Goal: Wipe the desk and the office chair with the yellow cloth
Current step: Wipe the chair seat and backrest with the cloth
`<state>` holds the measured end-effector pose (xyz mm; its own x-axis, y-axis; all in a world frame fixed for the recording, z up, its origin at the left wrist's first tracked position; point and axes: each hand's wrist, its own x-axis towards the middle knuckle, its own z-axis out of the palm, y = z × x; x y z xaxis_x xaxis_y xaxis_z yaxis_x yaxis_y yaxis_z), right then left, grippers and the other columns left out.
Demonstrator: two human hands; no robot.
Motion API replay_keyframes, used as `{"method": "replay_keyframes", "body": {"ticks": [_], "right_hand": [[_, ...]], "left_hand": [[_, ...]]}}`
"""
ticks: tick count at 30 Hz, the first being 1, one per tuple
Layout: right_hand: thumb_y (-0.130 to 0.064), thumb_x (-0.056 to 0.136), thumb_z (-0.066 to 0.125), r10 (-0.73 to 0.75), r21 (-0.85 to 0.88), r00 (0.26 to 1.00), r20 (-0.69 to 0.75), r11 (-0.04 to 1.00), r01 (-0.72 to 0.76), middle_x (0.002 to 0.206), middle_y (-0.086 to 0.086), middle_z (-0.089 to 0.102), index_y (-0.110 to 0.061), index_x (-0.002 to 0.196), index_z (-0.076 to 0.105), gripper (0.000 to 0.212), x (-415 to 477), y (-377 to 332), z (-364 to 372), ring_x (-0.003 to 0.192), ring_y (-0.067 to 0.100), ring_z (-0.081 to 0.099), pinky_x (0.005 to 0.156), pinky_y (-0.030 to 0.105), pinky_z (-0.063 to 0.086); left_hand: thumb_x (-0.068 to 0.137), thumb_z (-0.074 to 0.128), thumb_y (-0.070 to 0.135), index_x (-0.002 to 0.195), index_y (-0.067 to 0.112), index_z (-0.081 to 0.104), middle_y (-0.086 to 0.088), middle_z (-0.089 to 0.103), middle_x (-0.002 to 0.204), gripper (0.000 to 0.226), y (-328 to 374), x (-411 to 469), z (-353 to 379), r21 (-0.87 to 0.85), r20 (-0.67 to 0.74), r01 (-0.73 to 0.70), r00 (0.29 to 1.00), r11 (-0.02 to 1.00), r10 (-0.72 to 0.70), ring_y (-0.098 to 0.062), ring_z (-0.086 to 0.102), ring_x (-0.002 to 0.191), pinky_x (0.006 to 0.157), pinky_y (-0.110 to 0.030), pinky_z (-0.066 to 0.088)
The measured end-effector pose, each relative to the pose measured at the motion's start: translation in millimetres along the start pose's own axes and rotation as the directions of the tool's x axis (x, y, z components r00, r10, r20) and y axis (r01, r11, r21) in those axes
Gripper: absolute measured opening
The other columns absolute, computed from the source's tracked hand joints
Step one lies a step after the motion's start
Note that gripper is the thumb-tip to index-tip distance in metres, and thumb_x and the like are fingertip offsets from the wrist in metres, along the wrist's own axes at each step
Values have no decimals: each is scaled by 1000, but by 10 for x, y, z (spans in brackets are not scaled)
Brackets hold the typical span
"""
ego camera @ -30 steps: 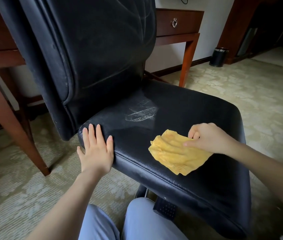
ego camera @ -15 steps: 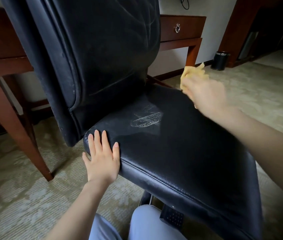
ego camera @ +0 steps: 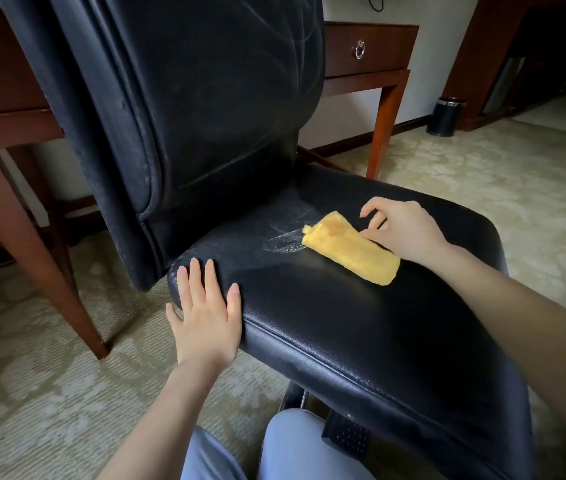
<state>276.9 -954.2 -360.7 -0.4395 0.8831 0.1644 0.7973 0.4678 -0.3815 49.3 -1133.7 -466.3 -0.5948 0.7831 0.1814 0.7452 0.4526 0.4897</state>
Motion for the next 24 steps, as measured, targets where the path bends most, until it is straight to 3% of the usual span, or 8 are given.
{"method": "replay_keyframes", "body": {"ticks": [2,4,7,10,13,16,20,24], "right_hand": [[-21,86,66,-45,-12,999,-23,999,44,98,-6,67,-28,105,62,21,-10,-24,56,87,11,64,82,37,54],[-25,91,57,-208,-25,977,35,978,209,112,-8,64,-31,114,62,24,-91,-61,152,101,12,61,89,41,51],[-44,95,42,-283,-131,928,241,938,320,148,-12,37,-36,140,40,46,-223,-5,352,137,19,33,107,48,34],[-38,98,43,-242,-71,939,244,961,266,155,-11,24,-37,144,33,47,-219,119,522,144,15,15,114,46,24],[-28,99,45,-200,-28,972,126,978,205,150,-1,36,-31,140,42,42,20,147,609,140,21,26,111,47,27],[-28,100,41,-88,-140,995,40,986,93,145,0,42,-30,140,44,40,341,135,689,136,24,31,110,46,27],[-27,103,29,66,-183,996,68,982,-52,152,4,30,-25,145,34,42,786,32,818,143,25,18,115,46,11],[-22,103,24,50,-189,991,121,982,-27,152,7,28,-22,145,31,43,1003,-149,898,138,29,27,114,47,15]], "left_hand": [[95,10,49,153,23,4,4,-5,161,64,9,-1,-5,1,2,0,1000,1000,0,-13,-14,146,115,-54,9],[95,12,49,153,23,5,4,-5,161,64,15,-1,-3,-1,-1,-1,1000,1000,1,-13,-14,146,115,-53,9],[94,12,49,153,22,7,4,-3,161,64,18,-11,8,-8,-25,-7,1000,1000,7,-13,-13,146,115,-53,9],[93,9,50,153,22,9,3,-1,161,66,22,-21,19,-14,-40,-9,999,1000,9,-13,-12,146,115,-53,9],[92,7,51,153,22,9,4,-1,161,68,30,-29,23,-15,-50,-10,999,1000,9,-12,-13,146,116,-52,8],[87,-3,56,153,23,8,4,-2,161,74,26,-41,11,-26,-55,-19,998,999,18,-12,-14,146,116,-51,8],[90,-8,57,153,24,6,5,-4,161,72,9,-37,31,-29,-62,-20,998,999,18,-11,-17,145,117,-50,8],[84,-9,57,153,24,6,5,-4,161,77,14,-28,44,-12,-62,-18,998,1000,17,-12,-17,145,117,-48,9]]}}
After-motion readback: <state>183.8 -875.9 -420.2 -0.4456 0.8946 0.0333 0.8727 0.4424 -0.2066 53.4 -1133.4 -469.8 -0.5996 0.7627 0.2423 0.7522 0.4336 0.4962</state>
